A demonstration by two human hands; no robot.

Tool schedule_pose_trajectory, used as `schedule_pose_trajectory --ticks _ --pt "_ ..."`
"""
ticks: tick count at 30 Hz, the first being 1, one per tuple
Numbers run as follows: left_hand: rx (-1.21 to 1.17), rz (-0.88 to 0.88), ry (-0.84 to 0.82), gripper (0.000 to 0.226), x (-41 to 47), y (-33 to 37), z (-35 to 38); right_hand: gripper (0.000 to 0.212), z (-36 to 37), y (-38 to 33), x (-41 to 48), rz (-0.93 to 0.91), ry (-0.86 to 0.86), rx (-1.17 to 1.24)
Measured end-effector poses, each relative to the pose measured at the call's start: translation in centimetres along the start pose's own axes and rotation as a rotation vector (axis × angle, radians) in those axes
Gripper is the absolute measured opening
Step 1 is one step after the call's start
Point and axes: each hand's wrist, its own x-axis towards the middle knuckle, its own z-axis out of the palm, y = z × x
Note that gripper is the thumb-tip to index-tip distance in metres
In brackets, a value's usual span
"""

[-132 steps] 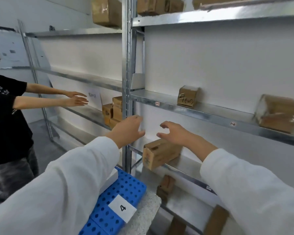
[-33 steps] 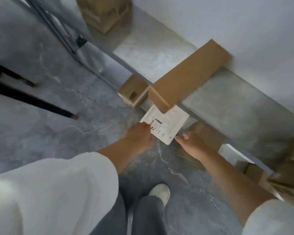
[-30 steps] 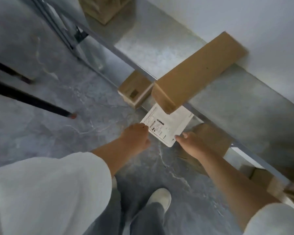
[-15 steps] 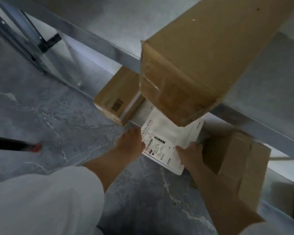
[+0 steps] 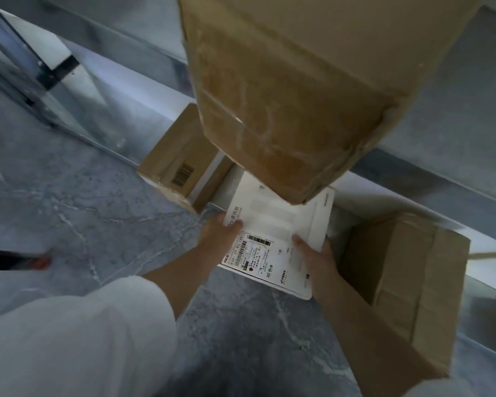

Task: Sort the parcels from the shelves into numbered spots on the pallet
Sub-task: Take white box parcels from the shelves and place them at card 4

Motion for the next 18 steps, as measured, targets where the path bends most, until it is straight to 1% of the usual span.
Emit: schedule_pose_trajectory --ticks 2,4,6,9,11,13,14,16,18 --pt "-0.003 -0.011 0.017 0.02 -1.6 -0.3 -1.3 0.069 0.1 -0.5 -1.1 -0.058 -0.019 -0.002" --pt "-0.043 -0.037 0.023 0.023 -3.3 -0.5 -2.5 0.066 0.1 -1.1 -3.1 -0.086 -0.029 0.023" --pt "-0.06 -0.054 0.044 0.024 -5.8 0.0 -3.8 0.064 0.0 -1.5 -5.6 -0.069 -0.044 0.045" --pt "-0.021 -0.044 0.039 0.024 -9.7 1.5 -5.8 0.06 -1.1 -2.5 -9.9 -0.056 -0.077 0.006" --pt "-0.032 -0.061 0.032 0.022 -12.8 2.7 -7.2 0.061 -2.0 -3.1 -12.9 -0.022 -0.095 -0.047" --pt "-0.067 -0.085 0.041 0.021 -16.0 3.7 -8.4 0.064 -2.8 -3.9 -16.0 -0.003 -0.076 -0.119" --pt "-0.077 -0.094 0.031 0.023 -17.5 4.2 -9.0 0.065 -3.2 -4.4 -17.6 -0.001 -0.076 -0.132" --pt "-0.065 -0.114 0.02 0.024 -20.3 5.0 -10.3 0.064 -3.9 -5.3 -20.6 -0.004 -0.096 -0.158" --pt "-0.023 -0.13 0.043 0.022 -23.1 5.8 -11.8 0.063 -4.7 -6.1 -23.6 -0.021 -0.108 -0.163"
